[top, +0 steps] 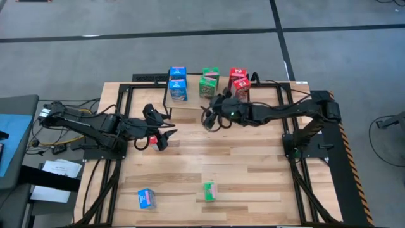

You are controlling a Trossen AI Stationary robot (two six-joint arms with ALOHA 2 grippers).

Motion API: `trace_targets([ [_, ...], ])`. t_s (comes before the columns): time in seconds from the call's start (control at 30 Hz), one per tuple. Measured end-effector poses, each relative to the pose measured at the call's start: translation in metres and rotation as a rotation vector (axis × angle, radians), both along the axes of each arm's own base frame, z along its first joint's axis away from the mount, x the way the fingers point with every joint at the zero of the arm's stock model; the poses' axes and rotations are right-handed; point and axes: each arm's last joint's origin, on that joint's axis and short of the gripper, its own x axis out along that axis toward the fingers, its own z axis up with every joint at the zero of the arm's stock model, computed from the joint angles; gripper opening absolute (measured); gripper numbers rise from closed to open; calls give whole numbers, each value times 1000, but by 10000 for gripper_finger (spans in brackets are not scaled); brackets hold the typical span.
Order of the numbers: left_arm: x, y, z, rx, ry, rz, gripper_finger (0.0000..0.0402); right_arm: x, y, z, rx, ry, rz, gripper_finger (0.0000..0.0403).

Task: Stack cereal on shelf
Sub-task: Put the top green cereal box on the shelf aligned with the other green cereal box

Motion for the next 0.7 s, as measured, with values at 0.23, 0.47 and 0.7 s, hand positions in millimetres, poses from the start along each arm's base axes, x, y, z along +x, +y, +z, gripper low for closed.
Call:
trace_targets([
  [0.23, 0, 0, 0, 7, 8, -3, 303, 13, 15, -4, -142, 56, -182, 249],
  [0.47, 0, 0, 0, 10, 10, -4, 303, 12, 3, -4, -121, 57, -220, 249],
  [0.7, 0, 0, 0, 11, 10, -4, 303, 10, -7, -3, -118, 51, -250, 249],
])
